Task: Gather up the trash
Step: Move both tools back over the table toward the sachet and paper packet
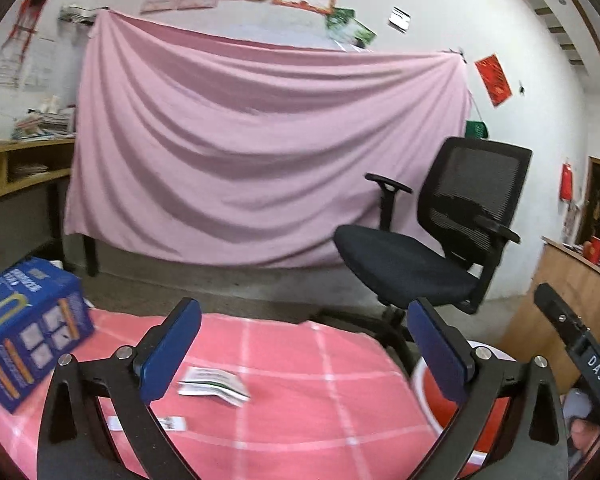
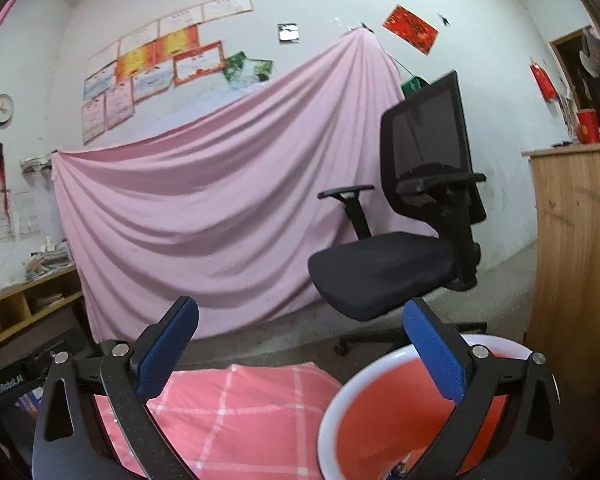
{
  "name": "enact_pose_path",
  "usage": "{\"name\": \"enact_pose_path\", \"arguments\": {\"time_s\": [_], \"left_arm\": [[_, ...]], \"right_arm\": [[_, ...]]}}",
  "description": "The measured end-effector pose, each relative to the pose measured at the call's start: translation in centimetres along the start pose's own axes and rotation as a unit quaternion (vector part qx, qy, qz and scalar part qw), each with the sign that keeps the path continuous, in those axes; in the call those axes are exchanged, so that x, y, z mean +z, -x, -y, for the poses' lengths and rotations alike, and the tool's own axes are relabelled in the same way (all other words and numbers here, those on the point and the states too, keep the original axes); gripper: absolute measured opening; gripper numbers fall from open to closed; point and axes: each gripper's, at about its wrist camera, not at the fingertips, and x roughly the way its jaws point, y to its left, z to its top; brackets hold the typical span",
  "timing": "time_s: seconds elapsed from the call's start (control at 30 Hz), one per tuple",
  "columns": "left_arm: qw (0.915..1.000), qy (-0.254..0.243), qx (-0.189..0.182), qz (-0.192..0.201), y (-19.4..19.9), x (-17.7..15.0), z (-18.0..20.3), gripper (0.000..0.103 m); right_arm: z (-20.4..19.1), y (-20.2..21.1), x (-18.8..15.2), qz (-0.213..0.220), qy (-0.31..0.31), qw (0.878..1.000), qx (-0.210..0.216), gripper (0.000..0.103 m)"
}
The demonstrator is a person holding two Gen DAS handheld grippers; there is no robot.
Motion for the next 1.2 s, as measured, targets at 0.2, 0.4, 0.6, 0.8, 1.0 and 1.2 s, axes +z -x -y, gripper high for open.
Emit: {"name": "enact_pose_path", "arguments": {"time_s": [0.2, 0.4, 0.6, 0.8, 1.0, 1.2], "left_arm": [[0.9993, 0.006, 0.033, 0.019, 1.3, -0.5, -2.9, 0.101], [0.9972, -0.009, 0.058, 0.046, 2.9, -1.0, -5.1, 0.101], [0.9951, -0.015, 0.077, 0.059, 4.0, -1.7, -7.2, 0.101], [0.9932, -0.030, 0.096, 0.058, 4.8, -2.5, -9.7, 0.101], [0.9944, -0.042, 0.096, 0.016, 4.5, -4.0, -12.2, 0.101], [0.9926, -0.056, 0.089, -0.060, 2.9, -5.3, -13.2, 0.101]], "right_arm": [[-2.2, 0.0, -0.3, 0.022, 0.017, 0.999, 0.024, 0.103], [-5.2, -0.1, -0.9, 0.036, 0.042, 0.997, 0.051, 0.103], [-8.2, 0.0, -1.9, 0.047, 0.077, 0.993, 0.074, 0.103], [-10.5, 0.1, -3.1, 0.053, 0.115, 0.986, 0.106, 0.103], [-12.9, -0.8, -4.9, 0.025, 0.157, 0.978, 0.132, 0.103], [-14.6, -2.9, -6.8, -0.041, 0.194, 0.970, 0.141, 0.103]]}}
